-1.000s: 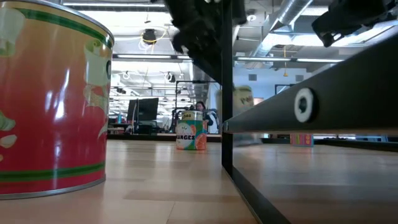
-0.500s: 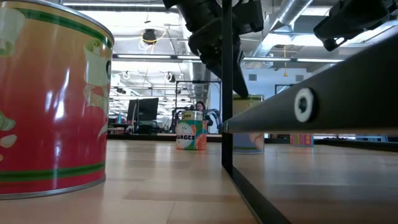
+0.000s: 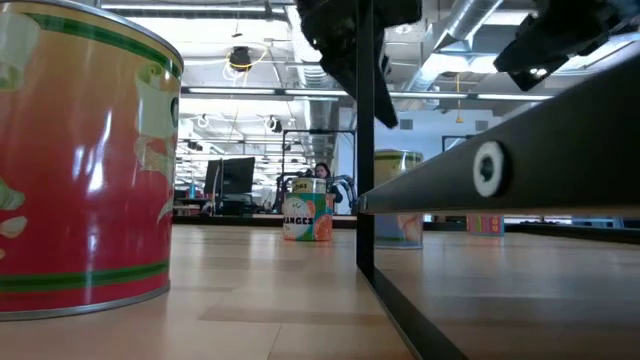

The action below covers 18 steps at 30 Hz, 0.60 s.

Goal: Pick and place cans onto a shelf
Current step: Put the bottom canned peaches on the shelf

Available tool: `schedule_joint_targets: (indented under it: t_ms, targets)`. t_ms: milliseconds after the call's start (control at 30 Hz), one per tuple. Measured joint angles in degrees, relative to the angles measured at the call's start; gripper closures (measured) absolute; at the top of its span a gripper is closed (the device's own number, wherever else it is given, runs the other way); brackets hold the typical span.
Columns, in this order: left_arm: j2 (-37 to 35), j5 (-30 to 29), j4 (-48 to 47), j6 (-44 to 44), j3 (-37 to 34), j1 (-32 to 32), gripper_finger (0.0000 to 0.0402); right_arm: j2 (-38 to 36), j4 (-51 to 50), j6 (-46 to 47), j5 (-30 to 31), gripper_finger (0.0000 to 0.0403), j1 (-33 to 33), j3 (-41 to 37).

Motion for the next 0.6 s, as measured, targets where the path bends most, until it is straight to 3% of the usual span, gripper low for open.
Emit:
schedule_joint_targets:
  t_ms: [100,267,600]
  targets:
    - [-2.85,0.65,3.31,-0.86,-2.15,-0.02,0.036,2.13,1.33,-0.89,0.12,0.0382,-0.57,0.01]
    - [-11.66,1.5,15.35,-4.1,-13.32,0.92,0.0397,5.09,2.77,-1.4,0.02,0.039,-1.12,0.01]
    - [-35.5,1.21,46.51,-13.53,-48.27,0.58,0.0394,12.21,-0.09,-4.12,-2.64,0.0358,-5.04,6.42]
